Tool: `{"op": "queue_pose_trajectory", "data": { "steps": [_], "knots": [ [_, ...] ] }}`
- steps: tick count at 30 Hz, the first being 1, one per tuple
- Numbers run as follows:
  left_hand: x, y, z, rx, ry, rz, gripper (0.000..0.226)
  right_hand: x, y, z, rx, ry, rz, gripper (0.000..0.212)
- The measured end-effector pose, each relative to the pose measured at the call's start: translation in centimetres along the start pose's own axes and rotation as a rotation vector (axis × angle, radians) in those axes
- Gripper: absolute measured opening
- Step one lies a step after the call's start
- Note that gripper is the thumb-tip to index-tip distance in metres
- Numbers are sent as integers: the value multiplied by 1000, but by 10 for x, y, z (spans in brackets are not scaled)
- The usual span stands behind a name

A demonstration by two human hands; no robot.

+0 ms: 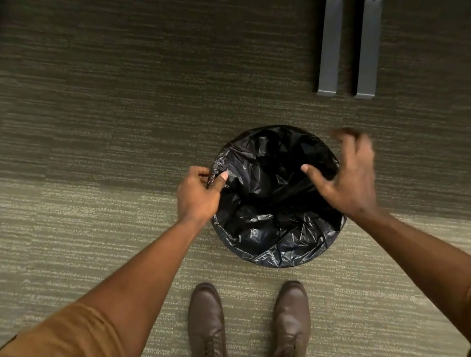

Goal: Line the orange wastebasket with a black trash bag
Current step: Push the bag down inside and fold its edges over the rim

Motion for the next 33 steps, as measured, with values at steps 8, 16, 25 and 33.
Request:
{"op": "queue_pose_trajectory", "data": {
  "steps": [8, 16, 25, 33],
  "knots": [
    [1, -14, -19, -48, 99, -53, 17, 38, -67, 63, -147, -32, 206, 58],
    [2, -28, 2, -320, 367, 154, 13, 93, -102, 69, -169, 45, 402, 32],
    [6, -32, 3, -419, 459, 254, 10, 116, -115, 53, -230, 177, 480, 88],
    [6, -22, 10, -535, 681, 111, 34, 94, -126, 53, 52, -149, 355, 88]
  ]
}}
Point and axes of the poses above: each hand's wrist, its own y-axis away from the middle knuckle, its own x-axis out of the palm, z = x × y, the point moved 2 cm from there along -y, towards the middle knuckle, and after that the axes turned 12 degrees about -z, right-handed, at the moved point
